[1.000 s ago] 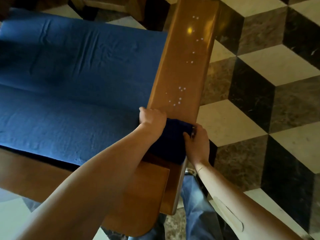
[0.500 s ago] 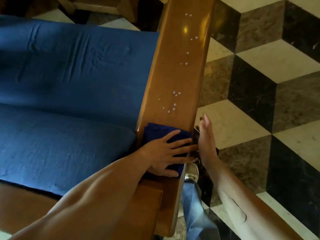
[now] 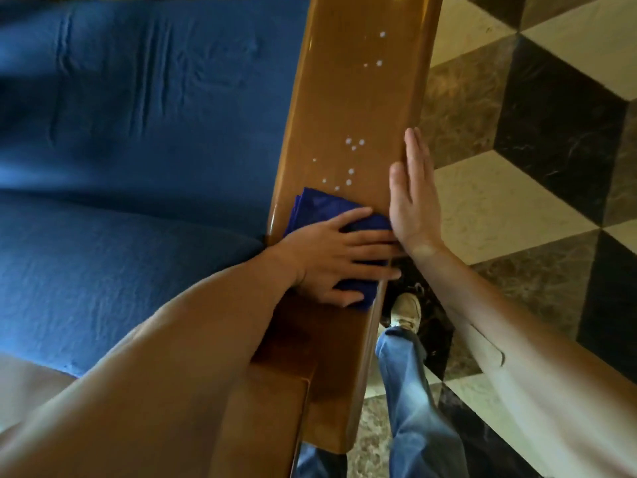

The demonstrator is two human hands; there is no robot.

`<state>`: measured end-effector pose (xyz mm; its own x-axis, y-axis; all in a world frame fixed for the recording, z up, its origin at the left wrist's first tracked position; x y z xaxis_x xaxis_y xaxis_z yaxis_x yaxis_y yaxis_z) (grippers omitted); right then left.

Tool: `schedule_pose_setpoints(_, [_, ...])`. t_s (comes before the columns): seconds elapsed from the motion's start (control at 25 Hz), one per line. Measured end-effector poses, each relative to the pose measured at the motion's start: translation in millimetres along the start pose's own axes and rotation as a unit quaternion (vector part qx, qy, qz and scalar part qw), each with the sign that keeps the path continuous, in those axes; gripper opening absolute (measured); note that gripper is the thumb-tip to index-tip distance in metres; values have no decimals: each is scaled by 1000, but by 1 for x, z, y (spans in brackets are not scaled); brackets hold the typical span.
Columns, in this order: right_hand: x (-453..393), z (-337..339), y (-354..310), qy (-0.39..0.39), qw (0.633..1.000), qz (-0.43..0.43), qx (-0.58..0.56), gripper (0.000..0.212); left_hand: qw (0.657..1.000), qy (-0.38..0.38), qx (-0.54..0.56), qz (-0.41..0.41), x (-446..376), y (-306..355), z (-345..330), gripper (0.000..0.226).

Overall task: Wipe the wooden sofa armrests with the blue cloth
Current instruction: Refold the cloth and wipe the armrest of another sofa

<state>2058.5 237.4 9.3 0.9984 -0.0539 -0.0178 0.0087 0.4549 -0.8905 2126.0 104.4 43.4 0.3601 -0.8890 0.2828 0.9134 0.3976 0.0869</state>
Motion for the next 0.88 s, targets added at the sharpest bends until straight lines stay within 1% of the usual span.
schedule_pose_setpoints(0.04, [-4, 6, 1, 12, 997, -47, -55, 50, 995, 13, 10, 103, -1, -11, 3, 63])
schedule_pose_setpoints(0.08, [-7, 11, 2, 19, 991, -89, -99, 49, 974, 33, 31, 222, 1, -18, 5, 62])
schedule_pose_setpoints(0.12, [-8, 14, -1, 14, 987, -115, -112, 49, 937, 56, 58, 341, 5, -19, 7, 63])
schedule_pose_setpoints(0.16, [-6, 17, -7, 7, 989, -119, -90, 50, 890, 72, 81, 442, 10, -12, 7, 65])
schedule_pose_setpoints(0.2, [-4, 18, -15, 0, 994, -101, -51, 51, 847, 79, 97, 517, 12, -3, 7, 69])
schedule_pose_setpoints(0.28, [3, 9, -29, -14, 998, -33, 52, 55, 778, 59, 122, 614, 13, 11, 1, 78])
schedule_pose_setpoints(0.32, [3, 2, -31, -22, 994, -1, 108, 58, 750, 56, 133, 645, 12, 13, 1, 82])
schedule_pose_setpoints(0.36, [2, -4, -30, -35, 987, 17, 154, 60, 732, 59, 137, 664, 12, 14, 3, 85])
schedule_pose_setpoints(0.4, [-1, -9, -29, -42, 982, 28, 180, 61, 731, 66, 137, 665, 11, 8, 4, 86])
schedule_pose_setpoints(0.48, [-6, -9, -24, -32, 984, 40, 172, 63, 760, 95, 127, 631, 2, -18, 10, 86])
schedule_pose_setpoints(0.56, [-11, -8, -19, -20, 987, 52, 148, 66, 788, 113, 143, 588, -15, -78, 18, 83])
schedule_pose_setpoints(0.64, [7, -11, -25, -45, 975, 95, 194, 66, 820, 104, 140, 545, -33, -137, 28, 83])
schedule_pose_setpoints(0.68, [21, -14, -33, -70, 962, 138, 223, 67, 843, 93, 124, 515, -43, -161, 30, 82])
schedule_pose_setpoints(0.72, [39, -20, -41, -115, 940, 205, 248, 66, 867, 79, 111, 480, -49, -178, 30, 82])
schedule_pose_setpoints(0.76, [58, -30, -50, -186, 899, 292, 269, 63, 886, 71, 101, 446, -50, -186, 28, 81])
schedule_pose_setpoints(0.8, [79, -39, -57, -265, 841, 375, 288, 58, 904, 67, 86, 414, -46, -186, 27, 80])
schedule_pose_setpoints(0.84, [94, -47, -59, -335, 781, 432, 303, 55, 921, 61, 63, 379, -40, -179, 26, 80])
schedule_pose_setpoints(0.88, [99, -51, -59, -384, 738, 460, 312, 53, 938, 53, 37, 340, -32, -167, 24, 80])
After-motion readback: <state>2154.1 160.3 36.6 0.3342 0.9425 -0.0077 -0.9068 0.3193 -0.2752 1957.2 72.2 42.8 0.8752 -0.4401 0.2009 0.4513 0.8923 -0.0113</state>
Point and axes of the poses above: each hand's wrist, its own x-axis away from the middle knuckle, its own z-axis out of the back of the hand, y = z × x, the point moved 5 cm from there along -x, towards the middle knuckle, and after that the axes turned 7 degrees about z, right-handed, at the moved point
